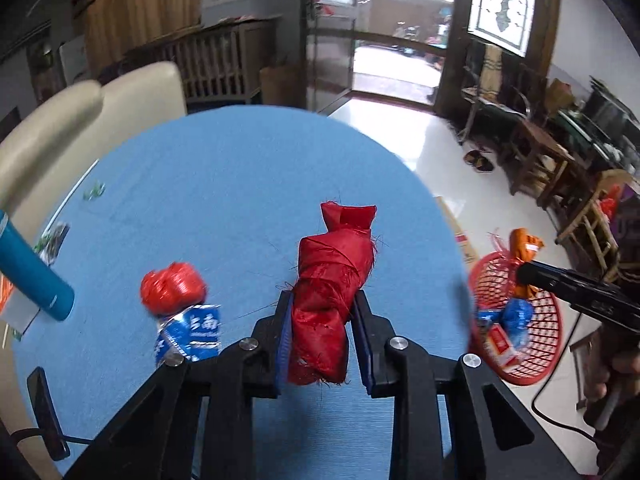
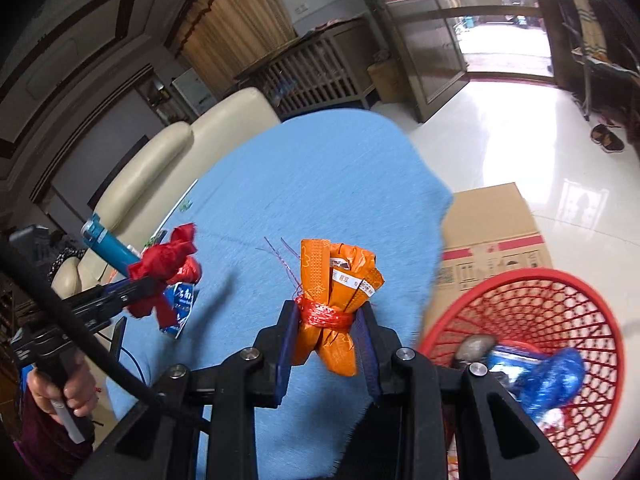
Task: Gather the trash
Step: 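Carry the orange bag and red cloth toward the red basket with both tools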
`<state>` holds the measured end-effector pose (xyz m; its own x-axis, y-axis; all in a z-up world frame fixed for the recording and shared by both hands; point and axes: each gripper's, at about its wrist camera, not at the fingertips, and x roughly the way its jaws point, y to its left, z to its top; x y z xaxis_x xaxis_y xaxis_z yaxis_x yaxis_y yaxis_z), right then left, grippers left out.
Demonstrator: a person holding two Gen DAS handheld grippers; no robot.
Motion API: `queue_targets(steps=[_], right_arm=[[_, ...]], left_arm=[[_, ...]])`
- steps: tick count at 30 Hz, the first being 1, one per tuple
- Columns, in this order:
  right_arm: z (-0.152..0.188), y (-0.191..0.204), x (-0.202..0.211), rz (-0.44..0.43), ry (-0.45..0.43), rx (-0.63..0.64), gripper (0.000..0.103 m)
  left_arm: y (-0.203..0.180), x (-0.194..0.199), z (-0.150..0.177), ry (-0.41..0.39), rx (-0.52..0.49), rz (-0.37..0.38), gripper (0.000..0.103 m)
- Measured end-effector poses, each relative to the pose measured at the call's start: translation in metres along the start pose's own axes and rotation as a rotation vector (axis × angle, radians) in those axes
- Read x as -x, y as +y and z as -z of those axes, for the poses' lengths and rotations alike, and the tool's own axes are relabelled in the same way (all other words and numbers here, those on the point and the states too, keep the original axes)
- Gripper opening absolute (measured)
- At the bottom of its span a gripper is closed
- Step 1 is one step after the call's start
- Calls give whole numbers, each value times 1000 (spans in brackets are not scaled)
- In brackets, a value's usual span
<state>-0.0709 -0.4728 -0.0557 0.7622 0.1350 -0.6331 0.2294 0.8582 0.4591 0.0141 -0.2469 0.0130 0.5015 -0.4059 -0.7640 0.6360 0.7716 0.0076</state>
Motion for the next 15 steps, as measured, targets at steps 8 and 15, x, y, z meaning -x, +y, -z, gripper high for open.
queue_targets(steps=[8,15], right_arm=[[-2,-26,35,33,-52,-29,31],[3,-45,50,32,-77,-66,31]], left_arm=[[-43,16,-10,-38,-68,54,30],[-75,22,-14,-42,-125,67,30]])
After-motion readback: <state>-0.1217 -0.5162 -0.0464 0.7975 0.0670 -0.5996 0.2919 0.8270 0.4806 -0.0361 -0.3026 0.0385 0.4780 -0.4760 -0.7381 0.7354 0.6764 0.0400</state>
